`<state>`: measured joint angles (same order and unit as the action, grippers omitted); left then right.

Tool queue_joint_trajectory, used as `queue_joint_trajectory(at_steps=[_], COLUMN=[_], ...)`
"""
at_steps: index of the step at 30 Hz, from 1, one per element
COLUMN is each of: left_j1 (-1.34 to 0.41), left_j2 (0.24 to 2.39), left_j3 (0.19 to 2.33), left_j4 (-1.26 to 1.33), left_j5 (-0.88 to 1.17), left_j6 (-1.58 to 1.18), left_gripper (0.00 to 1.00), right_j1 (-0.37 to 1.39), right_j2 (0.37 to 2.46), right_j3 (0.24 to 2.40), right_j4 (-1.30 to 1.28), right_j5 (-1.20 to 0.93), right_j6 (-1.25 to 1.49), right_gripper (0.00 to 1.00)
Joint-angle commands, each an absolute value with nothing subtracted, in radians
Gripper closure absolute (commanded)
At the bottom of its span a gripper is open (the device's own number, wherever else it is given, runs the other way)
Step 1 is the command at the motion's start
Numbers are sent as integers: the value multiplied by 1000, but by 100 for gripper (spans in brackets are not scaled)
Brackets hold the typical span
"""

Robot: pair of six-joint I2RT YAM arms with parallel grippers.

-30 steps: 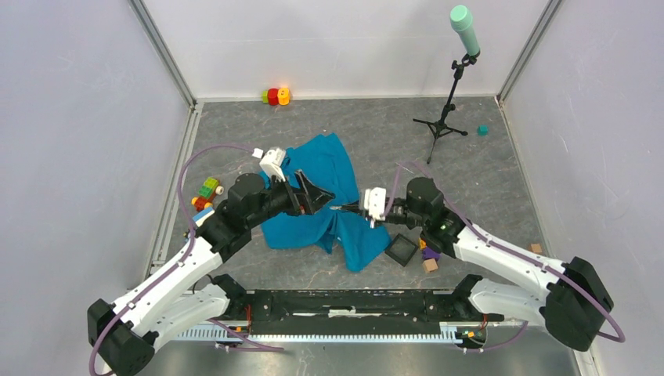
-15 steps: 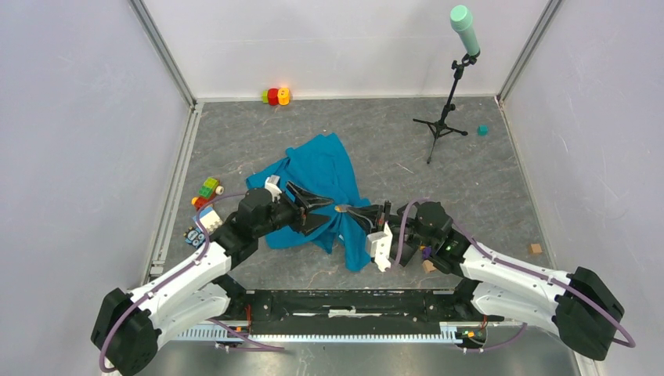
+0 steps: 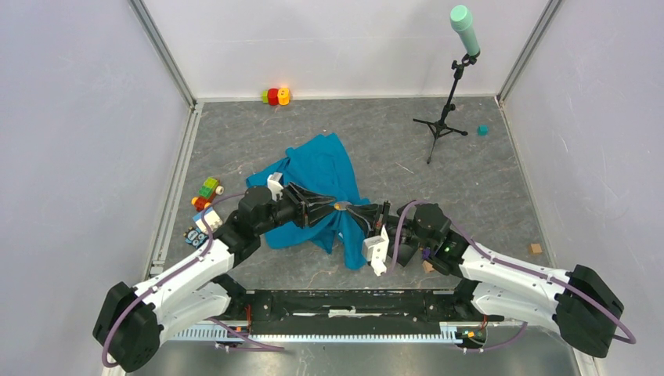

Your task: Remove the brooch from the garment

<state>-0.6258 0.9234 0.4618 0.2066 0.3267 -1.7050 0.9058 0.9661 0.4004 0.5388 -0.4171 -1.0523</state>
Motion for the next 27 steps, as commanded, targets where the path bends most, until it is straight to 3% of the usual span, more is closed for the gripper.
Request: queue_joint_trajectory(at_steps=[1,10,11,13,14,16,17,22,27], left_j1=[-635,-661,-664,-666,-666,-665,-664,-666,-666], left_j2=[928,974,988,1012,1018,1009,998,898,863], left_j3=[484,476,474,465,458,486,517,694,692], left_j4=[260,322,346,406,438,416,348,-88,-60], left_j5=[357,353,359,375,376,357,334,54,6], left_j6=[-1728,-1725,-1728,-1728,-1718,-1621,-1552,-1082,-736], left_gripper=[64,68,72,89,97,98,98,98,98], right_j1=[917,932,934,937,939,939,939,939,939], right_j2=[971,988,989,989,987,977,970,919,899], right_j3=[427,430,431,433,431,420,410,367,391], right_j4=[580,589,590,585,584,595,610,648,622], right_j5=[-407,-384,-381,-379,-379,-376,-370,-336,-283], right_j6=[-1089,-1090,-1092,-1092,-1089,-1065,-1041,-805,-423], right_gripper=[100,100,100,100,94,70,63,44,29])
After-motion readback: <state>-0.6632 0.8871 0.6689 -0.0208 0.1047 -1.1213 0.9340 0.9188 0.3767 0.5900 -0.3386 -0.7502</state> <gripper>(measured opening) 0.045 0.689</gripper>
